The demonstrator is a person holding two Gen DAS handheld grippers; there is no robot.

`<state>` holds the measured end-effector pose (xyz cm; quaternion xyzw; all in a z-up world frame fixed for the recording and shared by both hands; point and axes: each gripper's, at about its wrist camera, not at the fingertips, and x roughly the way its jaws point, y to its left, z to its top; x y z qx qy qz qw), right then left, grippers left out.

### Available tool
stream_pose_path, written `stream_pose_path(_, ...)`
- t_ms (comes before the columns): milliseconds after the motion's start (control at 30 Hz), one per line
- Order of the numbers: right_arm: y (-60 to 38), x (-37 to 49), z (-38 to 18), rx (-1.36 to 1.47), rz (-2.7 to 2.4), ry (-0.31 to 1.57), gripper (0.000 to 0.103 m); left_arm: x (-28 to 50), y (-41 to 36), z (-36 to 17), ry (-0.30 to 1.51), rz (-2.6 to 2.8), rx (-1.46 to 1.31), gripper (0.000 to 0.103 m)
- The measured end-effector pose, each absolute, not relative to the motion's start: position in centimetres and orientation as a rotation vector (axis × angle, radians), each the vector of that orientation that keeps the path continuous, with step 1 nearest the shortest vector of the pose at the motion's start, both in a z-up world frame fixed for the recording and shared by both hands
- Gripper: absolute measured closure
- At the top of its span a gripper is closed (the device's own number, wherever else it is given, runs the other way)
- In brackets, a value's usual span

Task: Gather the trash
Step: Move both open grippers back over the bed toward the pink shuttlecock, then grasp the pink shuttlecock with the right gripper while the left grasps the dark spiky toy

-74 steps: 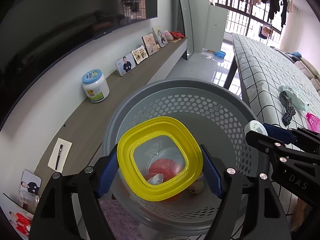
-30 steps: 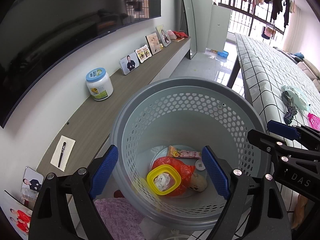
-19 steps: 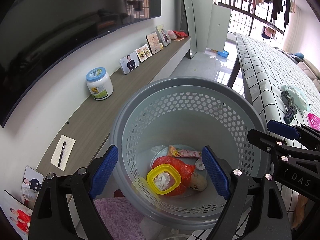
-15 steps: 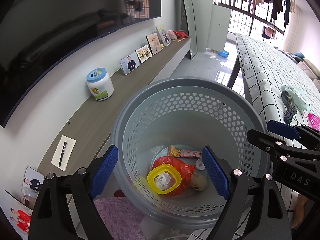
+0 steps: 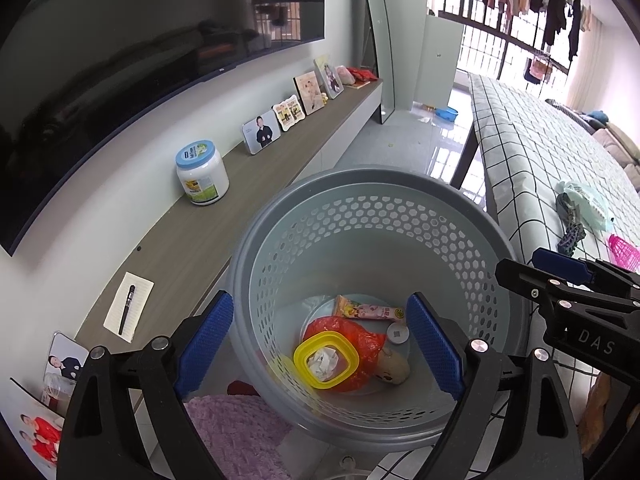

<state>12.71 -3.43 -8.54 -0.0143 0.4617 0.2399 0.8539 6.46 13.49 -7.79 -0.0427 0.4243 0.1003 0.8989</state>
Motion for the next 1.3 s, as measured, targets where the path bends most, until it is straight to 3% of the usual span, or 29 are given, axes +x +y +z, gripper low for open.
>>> stream_pose_path(200, -5.6, 11.7, -6.8, 0.011, 0.483, 0.942, 0.040, 6.3, 12.6, -6.4, 0.851, 0.192, -0.082, 0.012)
stream_pose_path(833, -19.8, 7.7, -3.8, 0.061, 0.192, 0.880, 0.038, 8.1, 3.9, -4.1, 0.817, -0.008, -0.036, 0.008)
stream_pose_path(1300, -27.2, 10.4, -4.3, 0.097, 0.092, 0.887, 0.037, 9.4, -1.9, -4.7, 0.847, -0.085, 0.032, 0.008)
